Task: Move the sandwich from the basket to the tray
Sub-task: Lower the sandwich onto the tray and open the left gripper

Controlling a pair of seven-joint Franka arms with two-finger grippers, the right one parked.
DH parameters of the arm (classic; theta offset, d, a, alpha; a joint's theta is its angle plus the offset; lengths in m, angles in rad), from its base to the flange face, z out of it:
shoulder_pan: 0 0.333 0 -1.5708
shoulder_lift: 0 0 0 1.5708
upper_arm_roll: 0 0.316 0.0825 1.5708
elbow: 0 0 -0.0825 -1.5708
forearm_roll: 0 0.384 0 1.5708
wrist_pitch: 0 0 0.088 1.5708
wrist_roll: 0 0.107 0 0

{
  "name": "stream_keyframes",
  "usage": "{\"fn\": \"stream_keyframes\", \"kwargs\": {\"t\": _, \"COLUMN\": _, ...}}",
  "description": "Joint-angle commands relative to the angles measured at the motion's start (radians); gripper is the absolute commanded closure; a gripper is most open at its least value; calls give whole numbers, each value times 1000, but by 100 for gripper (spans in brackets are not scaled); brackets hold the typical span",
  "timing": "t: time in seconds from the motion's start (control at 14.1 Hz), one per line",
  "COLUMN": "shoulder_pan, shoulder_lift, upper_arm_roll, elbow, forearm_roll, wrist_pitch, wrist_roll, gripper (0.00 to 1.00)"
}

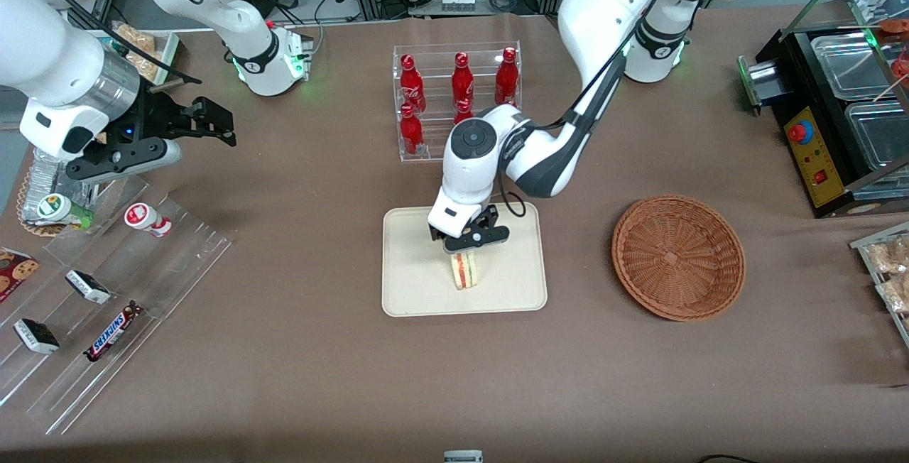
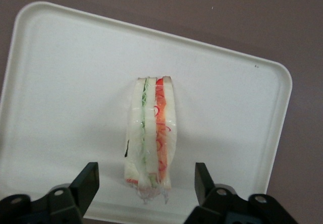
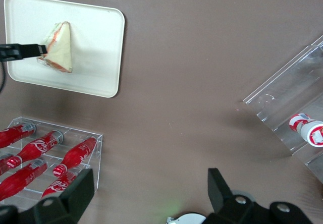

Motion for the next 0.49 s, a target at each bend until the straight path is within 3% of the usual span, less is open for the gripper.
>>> {"fn": "stream_keyframes", "kwargs": {"t": 0.0, "shoulder_pan": -3, "shoulder_lift": -117, "upper_arm_roll": 12, "elbow": 6, "forearm_roll": 11, "wrist_pitch": -119, "wrist_roll": 10, "gripper": 0}}
{"fn": "stream_keyframes", "kwargs": {"t": 0.21, "shoulder_pan": 39, "shoulder_lift": -163, "upper_arm_roll": 17, "elbow": 72, "forearm_roll": 11, "wrist_pitch": -276, "wrist_roll": 11, "gripper": 0}}
{"fn": "stream_keyframes", "kwargs": {"t": 0.42, "shoulder_pan": 147, "shoulder_lift": -226, "upper_arm_roll": 11, "elbow": 43, "forearm_roll": -6, "wrist_pitch": -349, "wrist_roll": 84, "gripper": 0}}
